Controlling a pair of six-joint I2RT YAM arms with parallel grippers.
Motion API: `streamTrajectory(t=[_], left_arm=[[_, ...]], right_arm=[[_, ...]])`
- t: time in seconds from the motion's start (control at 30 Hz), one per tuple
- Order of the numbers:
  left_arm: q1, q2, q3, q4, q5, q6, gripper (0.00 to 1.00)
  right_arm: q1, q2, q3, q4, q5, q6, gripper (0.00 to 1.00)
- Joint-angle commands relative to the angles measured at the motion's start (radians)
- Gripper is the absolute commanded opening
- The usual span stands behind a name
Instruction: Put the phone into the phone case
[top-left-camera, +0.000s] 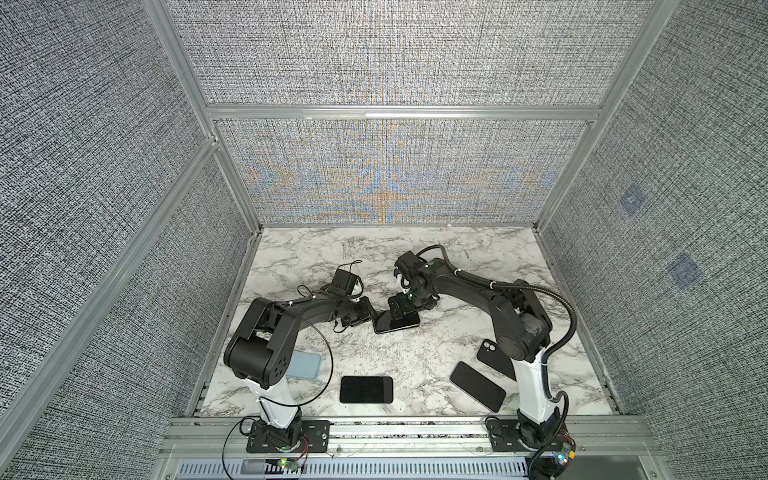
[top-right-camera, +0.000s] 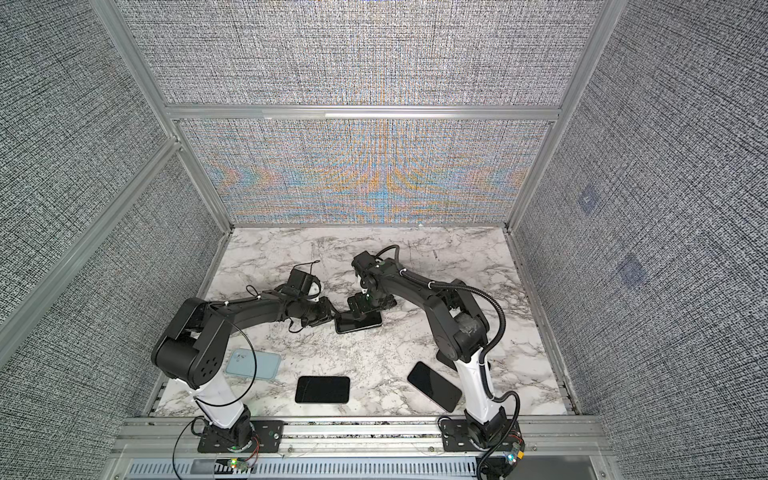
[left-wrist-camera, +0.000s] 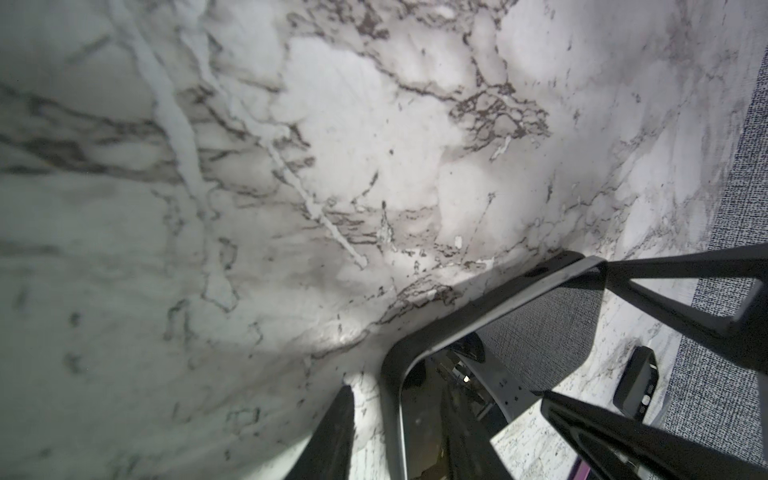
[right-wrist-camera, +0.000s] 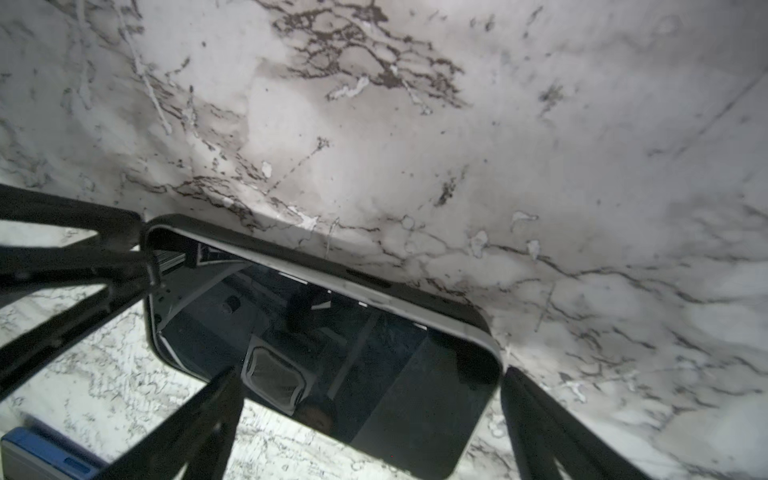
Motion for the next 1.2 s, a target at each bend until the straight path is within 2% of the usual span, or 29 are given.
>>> streamTrajectory(t=[0.0, 0.23, 0.53, 0.77, 1.17], left_arm=[[-0.004, 0.016, -0.015, -0.113, -0.052, -0.004, 0.37], [-0.010, -0.011, -0.022, -0.129, -0.054, -0.007, 0.37], [-0.025, -0.114, -0.079, -0.122, 0.021, -0.068, 0.41], [-0.044, -0.134, -0.079, -0.086, 0.063, -0.116, 0.49], [-0.045, -0.096, -0.062, -0.040, 0.066, -0.148, 0.51]], right_arm=[[0.012, -0.001, 0.007, -0.049, 0.062, 0.008, 0.99], [0.016, -0.050, -0.016, -0.045, 0.088, 0.007, 0.99], [-0.022, -0.204, -0.226, 0.108, 0.002, 0.014, 0.77], [-0.059, -0.246, -0.332, 0.219, -0.082, 0.036, 0.69], [-0.080, -0.222, -0.372, 0.271, -0.133, 0.017, 0.58]])
